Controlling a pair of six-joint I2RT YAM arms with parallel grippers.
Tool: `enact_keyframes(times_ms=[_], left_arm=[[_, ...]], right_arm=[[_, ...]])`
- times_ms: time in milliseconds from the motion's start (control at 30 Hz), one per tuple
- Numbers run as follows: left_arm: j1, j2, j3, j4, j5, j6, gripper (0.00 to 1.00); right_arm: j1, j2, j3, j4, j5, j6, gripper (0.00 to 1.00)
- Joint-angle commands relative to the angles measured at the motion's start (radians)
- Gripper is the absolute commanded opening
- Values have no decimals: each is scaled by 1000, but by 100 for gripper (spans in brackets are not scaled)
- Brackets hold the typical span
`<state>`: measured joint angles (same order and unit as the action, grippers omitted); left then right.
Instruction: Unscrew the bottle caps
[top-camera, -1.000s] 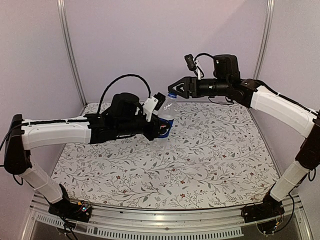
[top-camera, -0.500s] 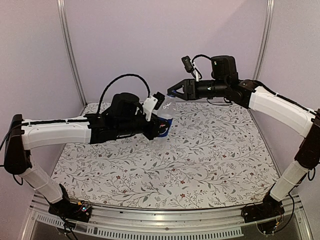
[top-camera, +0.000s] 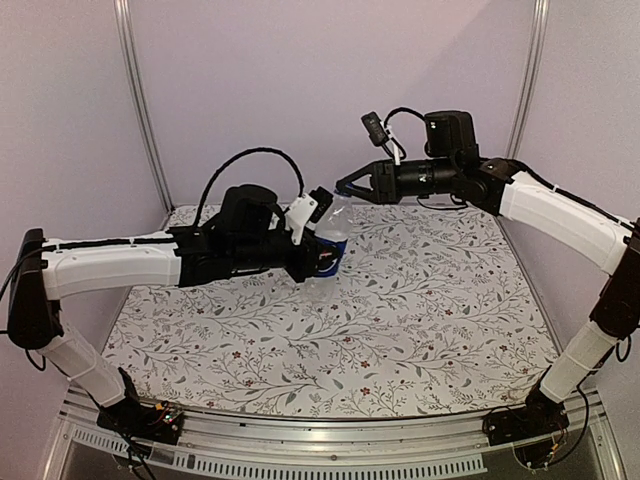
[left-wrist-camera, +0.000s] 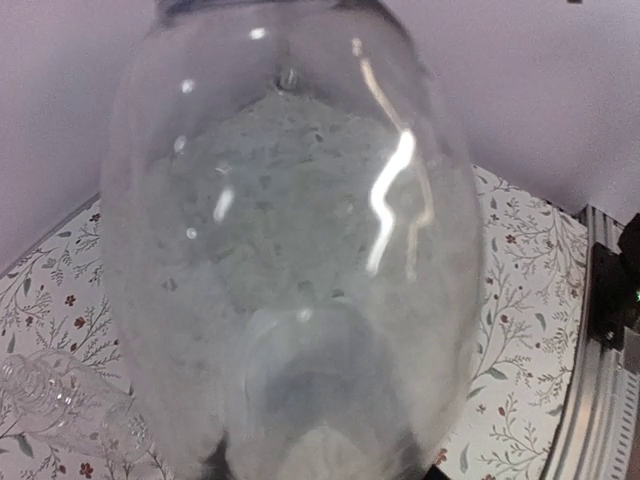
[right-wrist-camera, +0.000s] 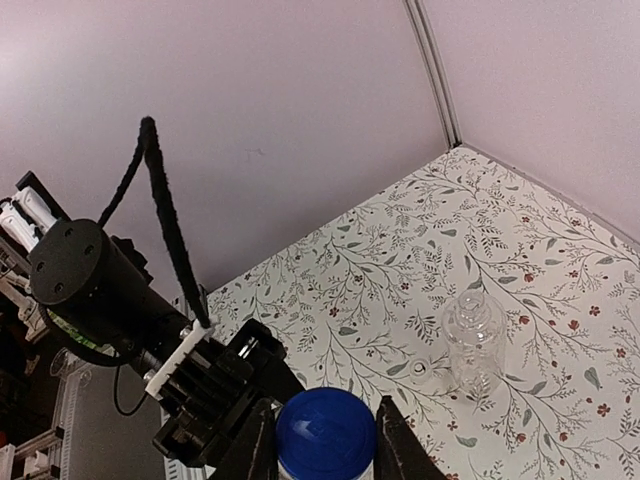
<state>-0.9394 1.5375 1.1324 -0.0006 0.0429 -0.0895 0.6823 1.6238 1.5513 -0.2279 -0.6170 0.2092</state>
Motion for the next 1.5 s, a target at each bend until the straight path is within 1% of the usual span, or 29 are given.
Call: enact_keyframes(times_ms=[0,67,133,200,333,533,800,867,1233,1400,1467], left_arm=[[3,-26,16,-45,319,83,31],[19,-31,7,-45,460,80,31],[30,-38,0,-37,560,71,32],[42,-41,-7,-26,640,62,32],[61,-46,-13,-19,724,50,32],[79,-50,-20,-21,727,45,32],[102,-64,-30,-16,695,27,32],[108,-71,-37,23,696,22,32],[126,-89,-61,52,700,3,32],[127,-80,-59,48,684,0,29],[126,-72,-54,38,662,2,27]], right_arm=[[5,-21,19,-32,-179,-170,9],[5,-23,10,-53,-253,-274,12],[2,-25,-3,-60,-323,-341,12],[-7,-22,-11,-61,-390,-395,14],[-26,-3,-8,-60,-498,-422,17],[-38,2,-8,-63,-517,-427,21],[-63,-26,-36,-64,-506,-427,18],[-68,-36,-43,-64,-506,-427,18],[-78,-47,-72,-59,-507,-426,18],[-78,-44,-72,-43,-502,-403,25],[-78,-40,-71,-35,-487,-383,32]])
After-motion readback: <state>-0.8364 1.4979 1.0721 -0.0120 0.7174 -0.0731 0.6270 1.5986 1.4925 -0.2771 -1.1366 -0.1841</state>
